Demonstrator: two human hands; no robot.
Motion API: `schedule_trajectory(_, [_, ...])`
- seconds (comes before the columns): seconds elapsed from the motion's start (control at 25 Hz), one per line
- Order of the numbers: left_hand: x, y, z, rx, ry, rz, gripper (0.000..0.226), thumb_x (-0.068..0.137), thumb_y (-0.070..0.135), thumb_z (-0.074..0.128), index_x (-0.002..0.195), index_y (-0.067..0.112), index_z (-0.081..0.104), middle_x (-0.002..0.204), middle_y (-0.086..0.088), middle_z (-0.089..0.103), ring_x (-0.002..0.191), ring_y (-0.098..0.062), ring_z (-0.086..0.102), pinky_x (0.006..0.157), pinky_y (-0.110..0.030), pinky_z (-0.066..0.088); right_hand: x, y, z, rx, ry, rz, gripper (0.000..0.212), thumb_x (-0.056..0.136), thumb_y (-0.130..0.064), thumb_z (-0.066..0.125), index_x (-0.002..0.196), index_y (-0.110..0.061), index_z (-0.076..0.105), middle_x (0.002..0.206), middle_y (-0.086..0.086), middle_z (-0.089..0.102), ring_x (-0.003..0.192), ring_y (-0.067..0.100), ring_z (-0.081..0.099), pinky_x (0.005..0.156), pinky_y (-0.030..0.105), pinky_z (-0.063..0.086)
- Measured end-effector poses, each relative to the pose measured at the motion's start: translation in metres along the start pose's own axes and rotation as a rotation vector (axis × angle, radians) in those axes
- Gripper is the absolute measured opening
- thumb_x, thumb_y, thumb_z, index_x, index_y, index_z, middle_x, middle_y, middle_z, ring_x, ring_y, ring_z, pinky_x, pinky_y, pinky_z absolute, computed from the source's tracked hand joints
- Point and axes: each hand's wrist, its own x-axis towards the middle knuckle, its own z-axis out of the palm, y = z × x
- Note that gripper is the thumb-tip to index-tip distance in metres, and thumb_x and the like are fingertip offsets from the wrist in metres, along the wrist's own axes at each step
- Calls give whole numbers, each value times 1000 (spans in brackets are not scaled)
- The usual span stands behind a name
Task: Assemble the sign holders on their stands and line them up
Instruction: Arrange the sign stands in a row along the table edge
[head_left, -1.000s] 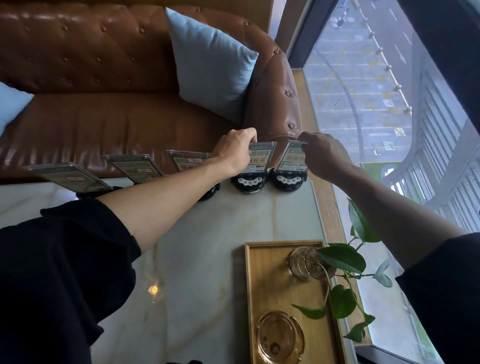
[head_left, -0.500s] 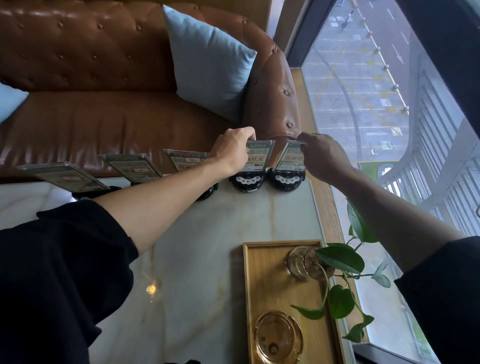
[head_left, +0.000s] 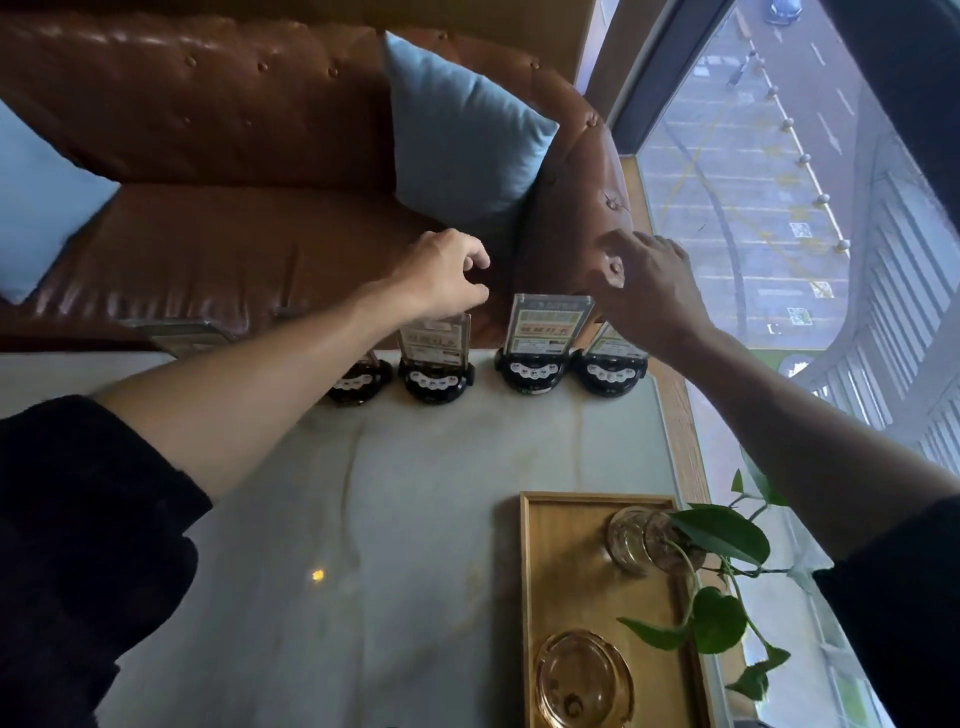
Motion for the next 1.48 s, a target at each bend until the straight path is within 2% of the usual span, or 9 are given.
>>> schedule_trajectory(0.08, [-9,-19,-14,72,-109,-30,45,70,31,77,114,25,70,114,0,70,102,-18,64,86,-31,52,10,-35,11,84,-55,-102,29,86,-30,57,110,-17,67,105,3,74,102,29,64,99,46,42])
schedule_trajectory(0.2, [-19,-44,-20,228,-242,-34,40,69,28,81,108,30,71,108,5,69,99,-19,64,82,-37,55,12,-82,37,56,-273,-262,30,84,-40,60,105,-20,68,100,-4,73,101,21,64,100,46,39])
schedule_trajectory(0.36, [-24,-68,-10,235,-176,-11,18,82,17,72,96,27,75,97,2,74,88,-22,67,70,-33,52,11,-111,69,-55,-461,-245,14,88,-27,57,97,-20,64,91,0,68,100,27,62,107,51,30])
schedule_trajectory(0.48, [-25,-75,-5,155,-60,39,18,84,11,67,94,22,77,93,-2,76,87,-24,69,65,-27,44,17,-114,75,-73,-442,-210,13,88,-19,52,90,-20,65,83,2,67,93,30,63,104,47,34])
schedule_trajectory(0.64, [-22,-70,0,90,-8,76,18,85,12,67,97,20,78,97,-4,77,90,-24,69,65,-26,42,21,-103,71,-112,-413,-209,16,87,-18,53,92,-19,68,86,4,72,92,30,64,105,46,32])
schedule_trajectory(0.92, [-17,-54,4,52,-29,117,20,85,7,66,101,15,78,99,-8,76,92,-26,68,73,-31,49,20,-86,66,-100,-389,-170,18,92,-21,51,98,-20,68,91,5,73,94,30,63,108,47,29])
schedule_trajectory(1.08, [-17,-57,2,23,8,87,19,85,10,68,99,17,78,98,-7,76,90,-24,68,69,-27,45,20,-87,71,-101,-340,-188,18,93,-19,52,99,-20,68,89,5,73,93,29,64,109,46,25])
schedule_trajectory(1.32, [-19,-55,5,-2,-8,70,17,86,14,69,100,17,78,98,-6,76,90,-22,67,67,-24,39,20,-83,70,-70,-335,-156,19,92,-19,54,103,-21,68,91,6,74,94,31,64,106,45,32])
schedule_trajectory(1.48, [-16,-54,2,24,-40,86,19,86,12,67,101,17,78,99,-6,76,93,-24,67,70,-27,43,21,-82,68,-65,-327,-174,17,90,-22,56,101,-18,70,90,8,74,90,33,64,95,41,38])
